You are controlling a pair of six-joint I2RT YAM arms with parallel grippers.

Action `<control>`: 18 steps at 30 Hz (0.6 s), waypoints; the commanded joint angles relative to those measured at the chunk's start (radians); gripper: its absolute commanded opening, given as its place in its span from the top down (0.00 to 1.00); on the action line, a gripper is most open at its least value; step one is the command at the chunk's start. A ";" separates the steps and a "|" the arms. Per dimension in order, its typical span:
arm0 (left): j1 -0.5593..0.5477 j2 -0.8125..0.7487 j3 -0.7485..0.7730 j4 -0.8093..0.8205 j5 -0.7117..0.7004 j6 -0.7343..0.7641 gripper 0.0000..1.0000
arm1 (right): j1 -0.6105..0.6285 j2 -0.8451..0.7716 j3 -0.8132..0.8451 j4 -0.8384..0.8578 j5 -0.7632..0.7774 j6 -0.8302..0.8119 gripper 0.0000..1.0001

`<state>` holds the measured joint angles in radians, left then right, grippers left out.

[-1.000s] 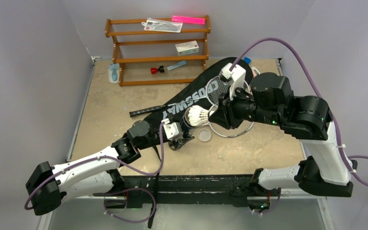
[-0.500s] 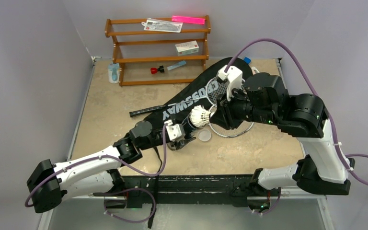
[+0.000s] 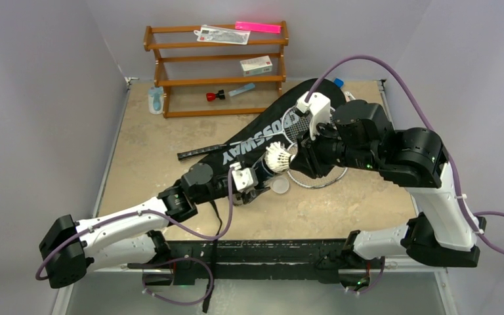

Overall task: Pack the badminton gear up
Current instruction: Place the shuttlecock at the shuttle tube.

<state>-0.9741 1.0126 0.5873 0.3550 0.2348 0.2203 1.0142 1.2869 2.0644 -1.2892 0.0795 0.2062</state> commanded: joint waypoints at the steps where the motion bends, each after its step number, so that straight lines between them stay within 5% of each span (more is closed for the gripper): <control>1: -0.008 0.031 0.041 -0.076 -0.046 -0.011 0.44 | 0.001 0.008 -0.022 -0.019 -0.023 -0.031 0.97; 18: -0.008 0.049 0.049 -0.077 -0.099 -0.045 0.44 | 0.000 -0.013 -0.013 0.001 -0.040 -0.053 0.93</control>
<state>-0.9791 1.0462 0.6228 0.3298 0.1780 0.1974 1.0134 1.2762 2.0533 -1.2858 0.0864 0.1696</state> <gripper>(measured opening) 0.651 0.283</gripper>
